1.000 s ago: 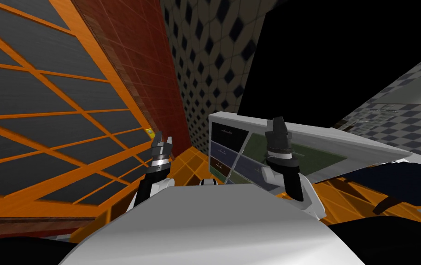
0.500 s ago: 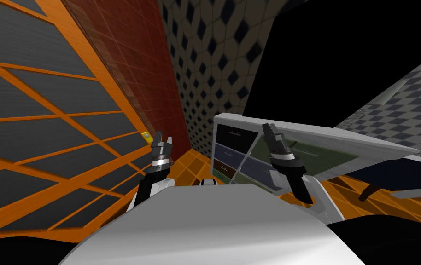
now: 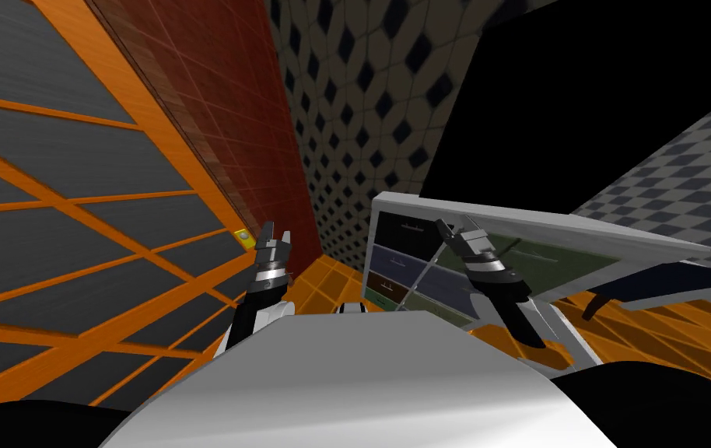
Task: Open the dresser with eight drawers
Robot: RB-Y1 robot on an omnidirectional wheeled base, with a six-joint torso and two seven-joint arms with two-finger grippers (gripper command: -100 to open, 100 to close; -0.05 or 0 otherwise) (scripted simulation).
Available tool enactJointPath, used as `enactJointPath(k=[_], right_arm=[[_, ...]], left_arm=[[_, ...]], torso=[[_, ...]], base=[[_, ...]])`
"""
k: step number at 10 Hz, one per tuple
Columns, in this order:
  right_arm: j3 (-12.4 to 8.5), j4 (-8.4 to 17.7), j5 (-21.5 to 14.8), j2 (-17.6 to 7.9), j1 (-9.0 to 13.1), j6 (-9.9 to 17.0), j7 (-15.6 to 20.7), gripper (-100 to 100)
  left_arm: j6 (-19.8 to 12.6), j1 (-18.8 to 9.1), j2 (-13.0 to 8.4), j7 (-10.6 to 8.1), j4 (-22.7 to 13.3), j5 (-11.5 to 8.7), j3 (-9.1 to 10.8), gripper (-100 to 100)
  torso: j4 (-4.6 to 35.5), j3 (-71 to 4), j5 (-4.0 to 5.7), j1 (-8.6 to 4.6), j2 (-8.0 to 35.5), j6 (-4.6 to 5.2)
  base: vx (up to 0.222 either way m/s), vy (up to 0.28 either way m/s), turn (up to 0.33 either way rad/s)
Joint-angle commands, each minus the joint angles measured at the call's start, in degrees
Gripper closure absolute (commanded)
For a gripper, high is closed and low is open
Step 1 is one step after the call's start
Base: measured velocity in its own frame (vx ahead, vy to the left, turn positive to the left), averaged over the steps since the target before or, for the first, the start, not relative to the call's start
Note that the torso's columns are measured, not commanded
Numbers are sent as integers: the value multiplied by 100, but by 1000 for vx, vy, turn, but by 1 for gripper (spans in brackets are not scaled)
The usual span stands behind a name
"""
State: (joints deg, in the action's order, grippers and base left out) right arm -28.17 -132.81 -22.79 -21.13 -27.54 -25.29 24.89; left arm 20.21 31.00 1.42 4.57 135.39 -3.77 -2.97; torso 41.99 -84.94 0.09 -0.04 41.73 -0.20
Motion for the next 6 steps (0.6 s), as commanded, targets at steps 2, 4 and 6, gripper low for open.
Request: enactJointPath(k=[2,4,6], right_arm=[[-368,241,-636,-376,-300,338,597,-100],[-473,333,-843,-476,-373,409,768,-100],[-679,522,-1188,-669,-516,551,1086,-100]], left_arm=[[0,0,0,0,0,0,0,0],[0,-1,-1,0,0,0,1,0],[0,0,-1,0,0,0,1,0]], torso=[[10,10,-5,5,15,4],[23,28,-5,-15,43,3],[21,25,-3,-2,36,16]], base=[[72,207,-127],[37,126,-63],[52,173,-133]])
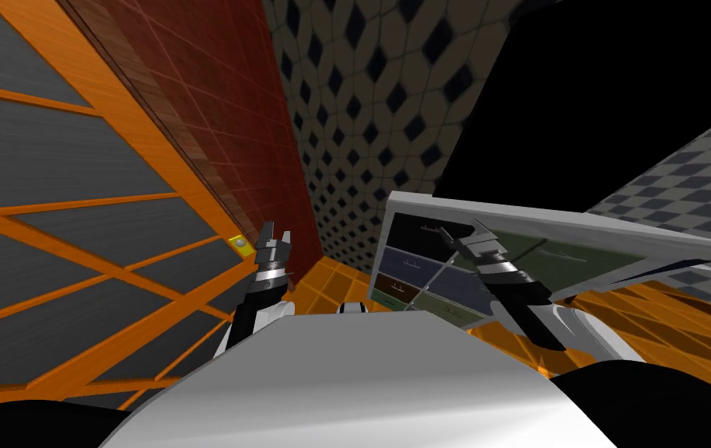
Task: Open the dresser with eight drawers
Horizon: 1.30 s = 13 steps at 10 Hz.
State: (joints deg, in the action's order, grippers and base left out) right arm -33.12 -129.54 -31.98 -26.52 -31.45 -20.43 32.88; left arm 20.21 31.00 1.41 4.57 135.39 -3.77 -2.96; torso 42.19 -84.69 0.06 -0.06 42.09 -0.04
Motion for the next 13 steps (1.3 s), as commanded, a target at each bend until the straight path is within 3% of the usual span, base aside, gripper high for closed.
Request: enactJointPath(k=[1,10,12,13], right_arm=[[-284,289,-435,-223,-194,134,445,-100],[-1017,963,-1663,-929,-701,638,1586,-100],[-1036,953,-1664,-908,-722,608,1599,-100],[-1182,923,-1601,-1098,-846,673,1463,-100]], left_arm=[[0,0,0,0,0,0,0,0],[0,-1,0,0,0,0,0,0],[0,-1,-1,0,0,0,0,0],[0,-1,-1,0,0,0,1,0]], torso=[[1,0,-3,8,0,2],[10,13,-5,4,21,4],[9,10,-6,0,17,2],[9,12,1,-19,20,1]], base=[[53,221,-128],[35,160,-99],[19,84,-55],[82,28,-22]])
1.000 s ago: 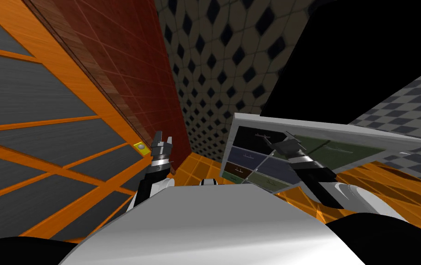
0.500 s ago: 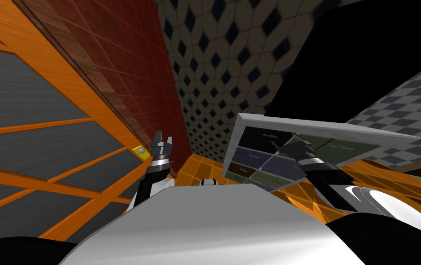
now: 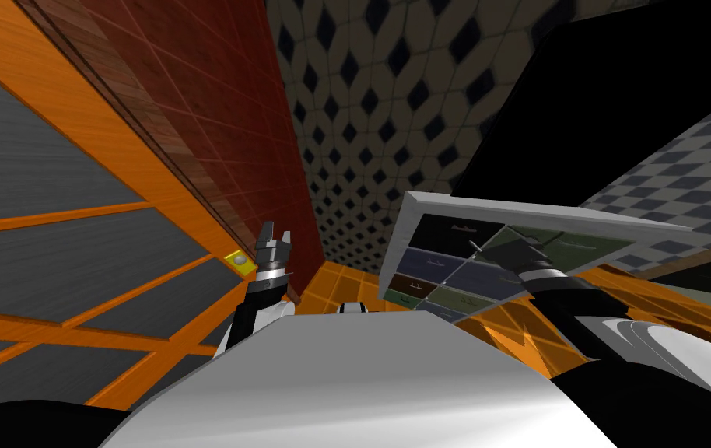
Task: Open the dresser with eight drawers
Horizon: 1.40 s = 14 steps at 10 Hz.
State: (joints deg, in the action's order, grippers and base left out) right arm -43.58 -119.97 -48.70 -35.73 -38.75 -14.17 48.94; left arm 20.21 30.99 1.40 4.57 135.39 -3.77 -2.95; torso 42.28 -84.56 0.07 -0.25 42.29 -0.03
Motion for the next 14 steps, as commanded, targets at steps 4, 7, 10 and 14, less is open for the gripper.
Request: enactJointPath(k=[4,7,10,14], right_arm=[[-112,-110,71,-101,-110,-17,-105,100],[-139,-162,93,-110,-141,-36,-128,100],[-161,-266,-255,-123,-335,15,199,-100],[-181,-370,-654,-135,-552,77,576,-100]], left_arm=[[0,-1,0,0,0,0,0,0],[-1,-2,0,0,-1,0,0,0],[0,2,-1,0,0,0,1,0],[0,2,-1,0,0,0,1,0]], torso=[[12,25,-10,34,42,7],[4,7,-6,19,11,3],[-22,-46,-3,12,-71,-1],[6,11,-8,31,16,4]], base=[[-46,29,-42],[-136,38,-43],[124,-16,0],[155,-19,2]])
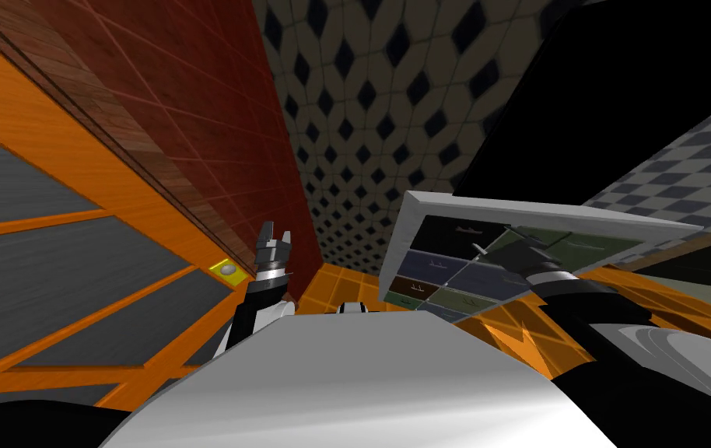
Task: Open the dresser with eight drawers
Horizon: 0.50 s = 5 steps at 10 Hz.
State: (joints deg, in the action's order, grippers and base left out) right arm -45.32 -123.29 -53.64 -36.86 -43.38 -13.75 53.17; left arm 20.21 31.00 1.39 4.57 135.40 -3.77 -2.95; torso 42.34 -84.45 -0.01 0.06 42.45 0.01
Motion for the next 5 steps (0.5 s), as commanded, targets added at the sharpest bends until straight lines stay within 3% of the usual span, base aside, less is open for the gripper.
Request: enactJointPath(k=[1,2,3,4,5], right_arm=[[-10,-57,-254,-23,-140,51,242,-100],[-4,-50,-195,-20,-110,43,175,-100],[-139,-54,-136,-156,-205,62,71,-100],[-68,-83,-174,-72,-180,60,143,-100],[-78,-88,-169,-78,-188,64,127,100]], left_arm=[[0,0,0,0,0,0,0,0],[0,0,0,0,0,0,0,0],[0,-1,0,0,0,0,0,0],[0,-1,0,0,0,0,0,0],[0,-1,0,0,0,0,0,0]], torso=[[-2,-4,-2,2,-5,0],[-4,-9,1,-6,-12,-1],[0,0,2,-7,5,-1],[-3,-7,1,-8,-12,0],[-4,-6,2,-6,-6,-1]], base=[[149,-16,-1],[66,-10,3],[107,-10,-10],[66,-7,-2],[10,-1,2]])
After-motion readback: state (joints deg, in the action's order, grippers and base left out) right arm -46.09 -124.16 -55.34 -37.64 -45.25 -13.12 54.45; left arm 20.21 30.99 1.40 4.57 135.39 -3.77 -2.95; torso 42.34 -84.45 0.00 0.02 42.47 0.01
